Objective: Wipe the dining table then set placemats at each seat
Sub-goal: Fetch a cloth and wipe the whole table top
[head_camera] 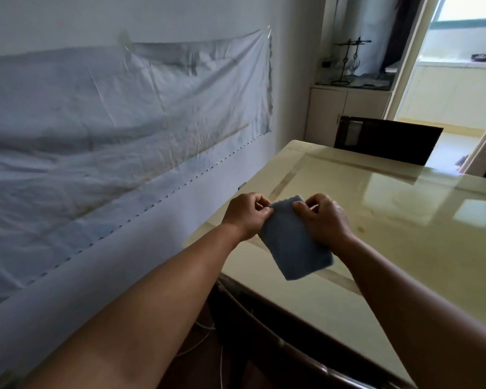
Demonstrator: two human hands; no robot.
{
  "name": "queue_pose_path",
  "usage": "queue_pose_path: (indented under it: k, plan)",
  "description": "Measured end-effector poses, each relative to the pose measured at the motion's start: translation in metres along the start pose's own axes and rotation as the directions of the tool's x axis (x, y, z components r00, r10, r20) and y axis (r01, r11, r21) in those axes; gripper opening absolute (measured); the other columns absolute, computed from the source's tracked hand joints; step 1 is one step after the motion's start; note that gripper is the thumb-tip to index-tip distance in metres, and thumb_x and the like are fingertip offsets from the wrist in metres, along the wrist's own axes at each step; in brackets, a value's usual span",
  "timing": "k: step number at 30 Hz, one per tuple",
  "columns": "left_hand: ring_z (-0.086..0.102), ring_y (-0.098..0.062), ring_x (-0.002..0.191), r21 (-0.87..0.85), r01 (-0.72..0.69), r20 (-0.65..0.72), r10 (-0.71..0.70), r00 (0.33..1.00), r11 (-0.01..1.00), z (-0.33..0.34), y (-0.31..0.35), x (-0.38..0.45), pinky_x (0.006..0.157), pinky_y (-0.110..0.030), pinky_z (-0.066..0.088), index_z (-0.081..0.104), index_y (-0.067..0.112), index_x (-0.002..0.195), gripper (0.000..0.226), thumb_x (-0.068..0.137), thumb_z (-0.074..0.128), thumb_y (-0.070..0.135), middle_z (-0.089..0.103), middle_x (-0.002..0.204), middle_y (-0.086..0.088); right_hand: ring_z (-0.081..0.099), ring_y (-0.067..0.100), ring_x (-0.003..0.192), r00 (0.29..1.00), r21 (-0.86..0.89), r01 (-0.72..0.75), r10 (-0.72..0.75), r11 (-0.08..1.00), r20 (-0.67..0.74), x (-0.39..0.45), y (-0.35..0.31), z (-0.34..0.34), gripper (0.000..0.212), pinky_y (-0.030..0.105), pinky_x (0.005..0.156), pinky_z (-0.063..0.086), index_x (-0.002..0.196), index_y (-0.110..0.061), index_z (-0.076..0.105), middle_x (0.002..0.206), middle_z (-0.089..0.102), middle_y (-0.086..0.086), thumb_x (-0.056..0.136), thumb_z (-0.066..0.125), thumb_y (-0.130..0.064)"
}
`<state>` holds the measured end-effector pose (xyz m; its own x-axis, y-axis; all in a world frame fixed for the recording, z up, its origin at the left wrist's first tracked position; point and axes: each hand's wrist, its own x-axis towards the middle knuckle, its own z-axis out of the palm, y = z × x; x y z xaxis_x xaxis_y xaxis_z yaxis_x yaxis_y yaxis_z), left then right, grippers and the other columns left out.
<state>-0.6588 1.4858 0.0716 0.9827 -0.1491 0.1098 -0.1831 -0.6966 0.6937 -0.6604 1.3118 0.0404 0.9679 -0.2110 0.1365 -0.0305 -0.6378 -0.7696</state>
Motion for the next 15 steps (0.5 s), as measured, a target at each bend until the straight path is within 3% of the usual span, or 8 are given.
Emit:
queue_pose_path:
  k: [6,10,13,15]
  plan:
    - [0.059,-0.018,0.091,-0.075,0.141,0.12,-0.131,0.984,0.987,-0.028,-0.117,0.076,0.079,-0.026,0.049,0.062,0.011,0.101,0.021,0.086,0.062,0.025,0.067,0.106,-0.008,0.059,0.015,0.069,0.98,-0.02,-0.196,0.196,0.98,0.017,0.052,-0.02,0.123,0.03,0.025,0.054,0.042,0.088,-0.026,0.059,0.085,0.066,0.003,0.085,0.054,-0.055]
    - [0.052,-0.026,0.119,-0.155,0.176,0.218,-0.14,0.966,0.972,-0.033,-0.166,0.118,0.097,-0.032,0.044,0.049,0.015,0.126,0.037,0.091,0.055,0.025,0.052,0.133,-0.009,0.06,0.024,0.088,0.915,-0.015,-0.397,0.395,0.918,-0.087,0.072,-0.019,0.17,0.045,0.03,0.073,0.044,0.121,-0.022,0.05,0.112,0.064,0.009,0.088,0.053,-0.051]
    - [0.046,-0.023,0.126,-0.086,0.11,0.372,-0.071,0.925,0.99,-0.03,-0.195,0.13,0.1,-0.027,0.037,0.046,0.016,0.131,0.037,0.094,0.047,0.019,0.046,0.14,-0.009,0.048,0.028,0.122,0.938,-0.261,-0.341,0.344,0.903,-0.036,0.074,-0.015,0.194,0.051,0.037,0.094,0.042,0.138,-0.023,0.04,0.141,0.046,0.006,0.092,0.05,-0.041]
    - [0.049,-0.02,0.124,-0.036,0.056,0.502,-0.03,0.864,0.998,-0.026,-0.21,0.124,0.1,-0.023,0.036,0.05,0.013,0.129,0.036,0.094,0.044,0.014,0.051,0.137,-0.009,0.035,0.024,0.135,0.951,-0.372,-0.179,0.257,0.911,0.173,0.066,-0.015,0.211,0.052,0.039,0.105,0.035,0.142,-0.029,0.034,0.151,0.032,-0.003,0.093,0.048,-0.039]
